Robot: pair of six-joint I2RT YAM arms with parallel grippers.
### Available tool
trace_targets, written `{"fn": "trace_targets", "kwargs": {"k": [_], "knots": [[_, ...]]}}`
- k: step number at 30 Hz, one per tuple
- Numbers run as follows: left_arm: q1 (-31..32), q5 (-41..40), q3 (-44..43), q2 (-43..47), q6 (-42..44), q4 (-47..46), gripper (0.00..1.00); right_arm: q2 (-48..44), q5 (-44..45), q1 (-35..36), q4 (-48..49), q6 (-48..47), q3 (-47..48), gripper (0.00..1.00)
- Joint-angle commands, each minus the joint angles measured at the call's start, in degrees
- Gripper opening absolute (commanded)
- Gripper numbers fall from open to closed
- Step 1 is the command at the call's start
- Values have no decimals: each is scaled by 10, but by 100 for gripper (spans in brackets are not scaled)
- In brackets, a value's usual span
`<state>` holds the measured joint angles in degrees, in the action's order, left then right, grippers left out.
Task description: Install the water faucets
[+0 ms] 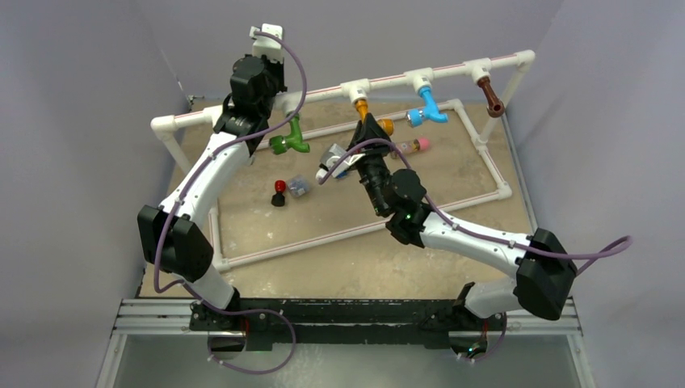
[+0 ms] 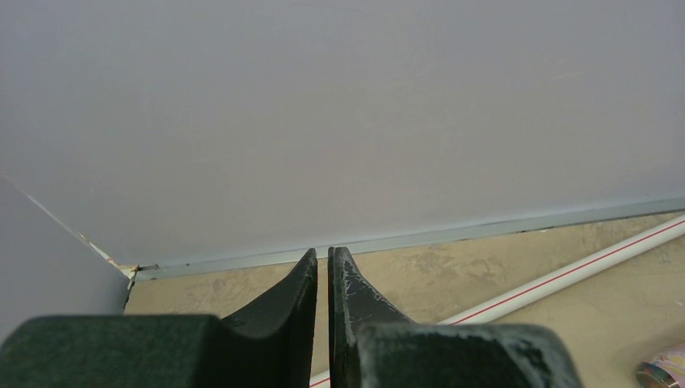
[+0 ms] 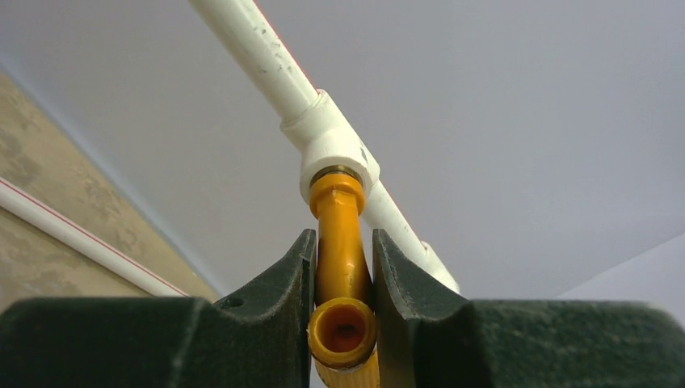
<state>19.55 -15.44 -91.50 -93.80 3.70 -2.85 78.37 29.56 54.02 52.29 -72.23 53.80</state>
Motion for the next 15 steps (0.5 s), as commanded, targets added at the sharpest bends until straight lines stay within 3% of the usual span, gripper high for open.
{"fn": "trace_targets", "kwargs": {"k": [1, 10, 15], "knots": [[5, -5, 33, -23, 6, 76, 8, 6, 63, 0, 85, 91, 12, 0], [5, -5, 33, -24, 6, 75, 8, 3, 61, 1, 23, 488, 41, 0], [5, -5, 33, -24, 5, 76, 8, -5, 43, 1, 17, 656, 43, 0]]}}
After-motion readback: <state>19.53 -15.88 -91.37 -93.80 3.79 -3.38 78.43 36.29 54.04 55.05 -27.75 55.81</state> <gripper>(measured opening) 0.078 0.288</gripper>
